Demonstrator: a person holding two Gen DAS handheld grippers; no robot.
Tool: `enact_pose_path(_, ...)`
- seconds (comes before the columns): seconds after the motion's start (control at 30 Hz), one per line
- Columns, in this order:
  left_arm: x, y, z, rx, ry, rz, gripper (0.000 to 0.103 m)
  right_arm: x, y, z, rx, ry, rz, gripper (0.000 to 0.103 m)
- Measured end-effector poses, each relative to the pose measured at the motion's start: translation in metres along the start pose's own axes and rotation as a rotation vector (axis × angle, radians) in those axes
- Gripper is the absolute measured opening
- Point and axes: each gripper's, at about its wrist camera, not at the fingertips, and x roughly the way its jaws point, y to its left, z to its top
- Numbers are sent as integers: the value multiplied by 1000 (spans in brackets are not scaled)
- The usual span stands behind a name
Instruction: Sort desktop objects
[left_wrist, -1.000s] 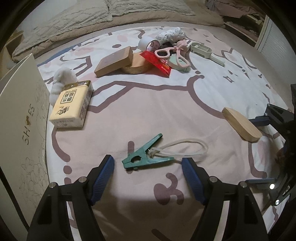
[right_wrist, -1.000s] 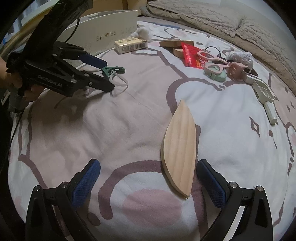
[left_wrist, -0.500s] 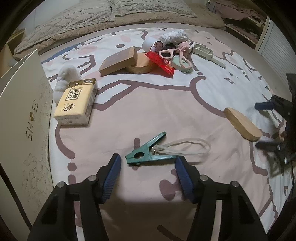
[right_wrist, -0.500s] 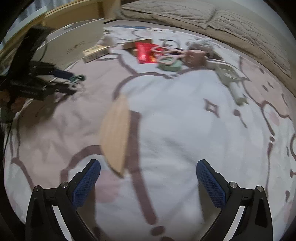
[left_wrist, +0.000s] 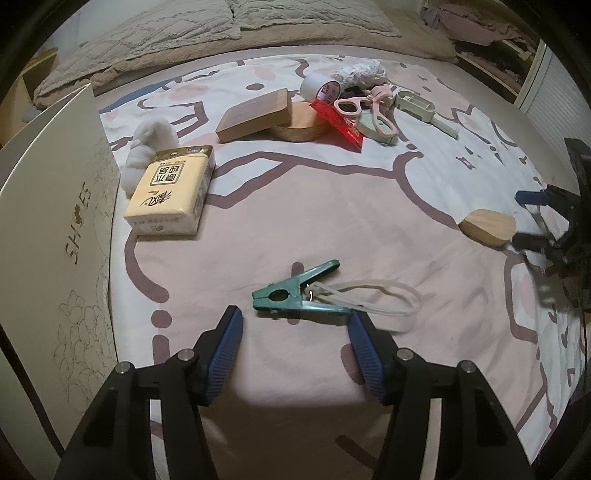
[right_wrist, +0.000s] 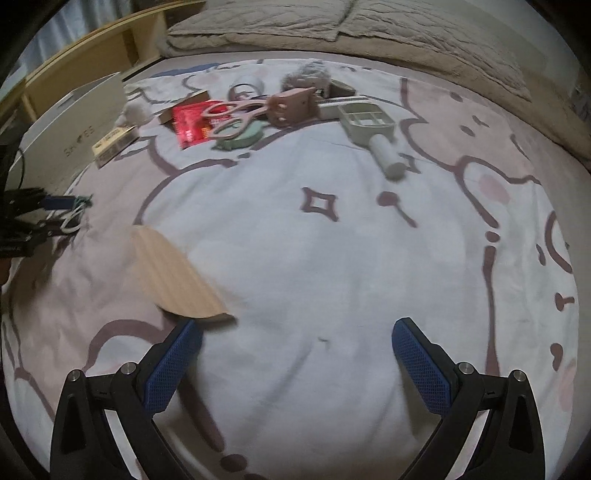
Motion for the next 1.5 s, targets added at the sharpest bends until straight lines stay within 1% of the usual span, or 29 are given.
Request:
enact_pose_path(0.1,0,1,1,-9,2,-9,53,1,10,0,-30,17,25,103)
enact_pose_path(0.27,-1,0,1,-3,-3,-11,53,2,24,-1,-92,30,21,103)
enact_pose_path(0.4,-2,-2,1,11,-6,-14,52,1,23,0,-100,52,37,103)
enact_pose_path(0.5,-3,-4,1,23,-7,-18,52,-3,24,0,-110,81,78,103)
enact_pose_path(0.57,-3,-6,1,30,-8,-23,52,-7,26,-1,-106,89,127,103)
enact_pose_path(0.63,-4,-8,0,39,-7,-28,52,-8,29,-2,-106,115,174,103)
enact_pose_path(0.8,-6,-13,-2,66,-7,-39,52,-10,45,-4,-172,167,255,103)
enact_pose_path(0.93,-6,-17,-5,93,-2,-49,52,-10,56,-3,-185,161,296,103)
enact_pose_path(1.03,-6,-19,-6,104,-4,-47,52,-7,62,0,-182,151,279,103)
enact_pose_path(1.17,-6,-19,-7,104,-3,-48,52,-4,64,11,-156,111,243,103)
enact_pose_path(1.3,-5,-19,-8,109,-4,-45,52,-2,59,22,-113,77,214,103)
enact_pose_path(1.4,-5,-19,-8,107,-4,-48,52,-4,54,28,-113,37,168,103)
enact_pose_path(1.5,-6,-19,-9,111,-5,-47,52,-3,46,33,-109,26,146,103)
